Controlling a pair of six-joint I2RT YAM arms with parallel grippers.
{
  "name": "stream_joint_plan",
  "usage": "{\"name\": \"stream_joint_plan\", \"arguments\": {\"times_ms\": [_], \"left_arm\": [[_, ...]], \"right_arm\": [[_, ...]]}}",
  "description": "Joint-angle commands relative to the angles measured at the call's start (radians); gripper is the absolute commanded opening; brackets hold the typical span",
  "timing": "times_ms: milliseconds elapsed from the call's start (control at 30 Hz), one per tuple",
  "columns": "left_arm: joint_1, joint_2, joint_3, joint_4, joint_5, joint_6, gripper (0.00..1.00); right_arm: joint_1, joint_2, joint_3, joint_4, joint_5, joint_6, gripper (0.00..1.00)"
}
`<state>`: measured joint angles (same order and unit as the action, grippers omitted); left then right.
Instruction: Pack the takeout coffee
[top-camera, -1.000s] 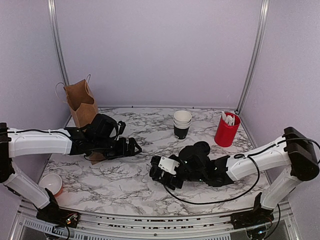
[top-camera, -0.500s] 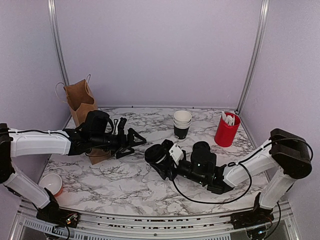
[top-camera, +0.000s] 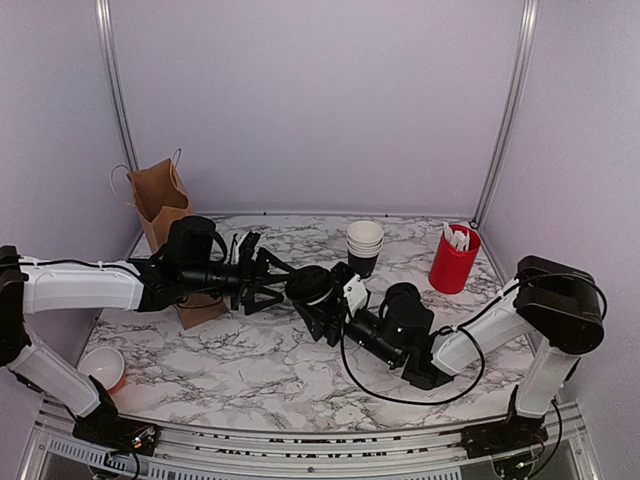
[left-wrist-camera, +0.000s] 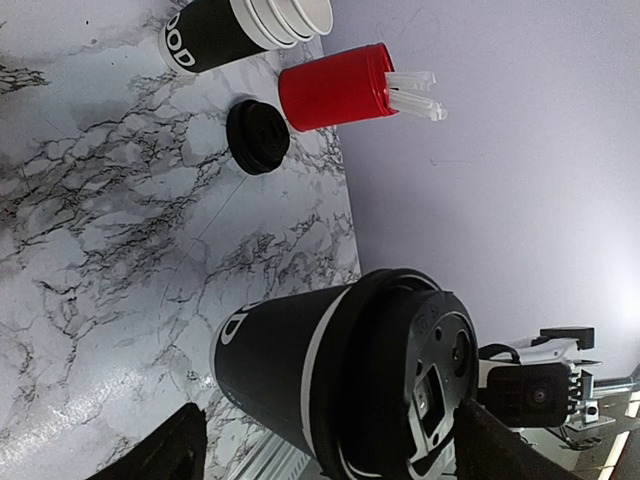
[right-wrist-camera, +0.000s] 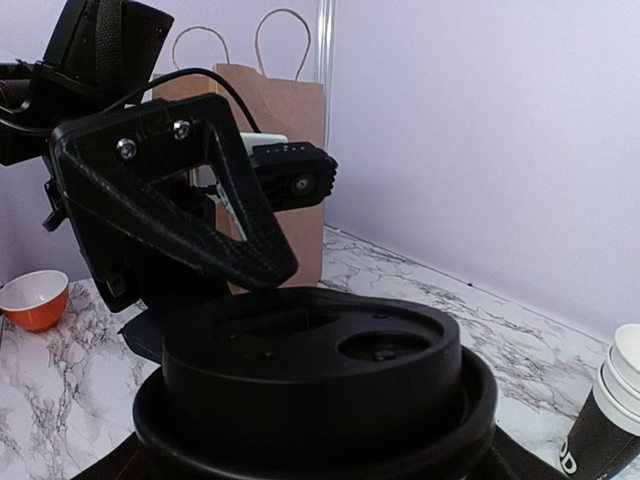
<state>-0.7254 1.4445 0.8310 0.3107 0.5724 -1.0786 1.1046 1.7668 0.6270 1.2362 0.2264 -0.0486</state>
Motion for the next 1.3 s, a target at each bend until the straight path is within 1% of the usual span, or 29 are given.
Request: {"name": "stream_joint_plan", "arguments": {"times_ms": [0, 233, 367, 633, 767, 933, 1267], "left_arm": [[0.007, 0.025, -0.004, 0.081, 0.048, -0.043, 0.82], [0.009, 0.037, -0.006, 0.112, 0.063, -0.057, 0.69], [0.009, 0.05, -0.006, 0.117, 0.069, -0.049, 0.59], [0.009, 0.067, -0.004, 0.123, 0.081, -0.036, 0.45], [0.014, 0.069, -0.011, 0.125, 0.077, -0.033, 0.42], [0.02, 0.071, -0.019, 0.125, 0.069, -0.018, 0.41], [0.021, 0.117, -0.044, 0.125, 0.049, 0.025, 0.41]], "right_arm": [[-0.006, 0.019, 0.038, 0.094, 0.023, -0.002, 0.76], [-0.006, 0.032, 0.04, 0.082, 0.007, -0.006, 0.77], [-0.007, 0.041, 0.035, 0.068, 0.008, -0.008, 0.78], [-0.007, 0.042, 0.037, -0.016, 0.001, -0.005, 0.81], [-0.007, 0.042, 0.036, -0.071, 0.001, 0.012, 0.86], [-0.008, 0.041, 0.042, -0.162, -0.007, 0.038, 0.91], [-0.02, 0.026, 0.073, -0.385, -0.015, 0.109, 0.93]]}}
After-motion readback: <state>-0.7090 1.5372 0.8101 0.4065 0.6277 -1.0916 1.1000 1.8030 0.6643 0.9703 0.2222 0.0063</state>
